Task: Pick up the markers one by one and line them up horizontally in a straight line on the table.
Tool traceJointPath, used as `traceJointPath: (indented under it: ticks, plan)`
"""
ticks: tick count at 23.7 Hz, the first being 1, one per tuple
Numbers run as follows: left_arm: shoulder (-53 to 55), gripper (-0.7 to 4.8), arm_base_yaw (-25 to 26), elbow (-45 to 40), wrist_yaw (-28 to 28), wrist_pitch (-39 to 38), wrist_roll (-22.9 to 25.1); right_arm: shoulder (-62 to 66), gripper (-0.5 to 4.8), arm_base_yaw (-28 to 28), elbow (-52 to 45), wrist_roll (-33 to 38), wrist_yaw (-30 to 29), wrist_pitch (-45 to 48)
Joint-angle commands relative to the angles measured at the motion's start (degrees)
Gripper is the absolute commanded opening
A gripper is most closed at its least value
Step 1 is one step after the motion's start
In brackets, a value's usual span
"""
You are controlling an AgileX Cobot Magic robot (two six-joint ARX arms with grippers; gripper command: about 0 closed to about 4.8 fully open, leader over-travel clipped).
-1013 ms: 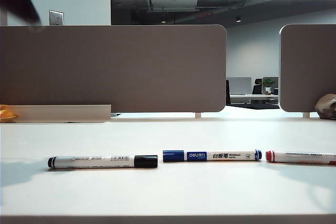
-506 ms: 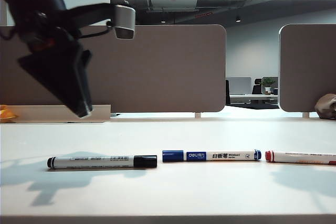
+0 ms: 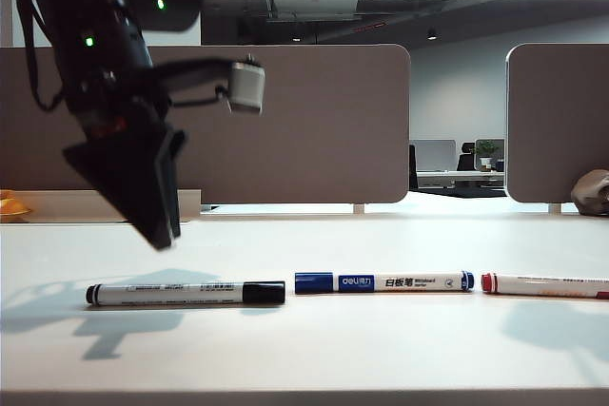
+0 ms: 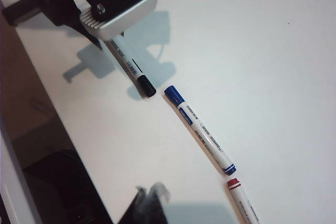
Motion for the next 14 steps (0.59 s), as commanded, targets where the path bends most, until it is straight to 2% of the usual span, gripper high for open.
traceJointPath:
  ticks: [1, 14]
  plan:
    - [1.36, 1.86, -0.09, 0.07, 0.55, 0.81, 0.76, -0.17, -0.03, -0.02, 0.37, -0.07, -0.11, 0.55]
    - [7.58, 1.84, -0.02, 0.07, -0.09, 4.92, 1.64, -0.22, -0.03, -0.02, 0.37, -0.04, -0.13, 0.35]
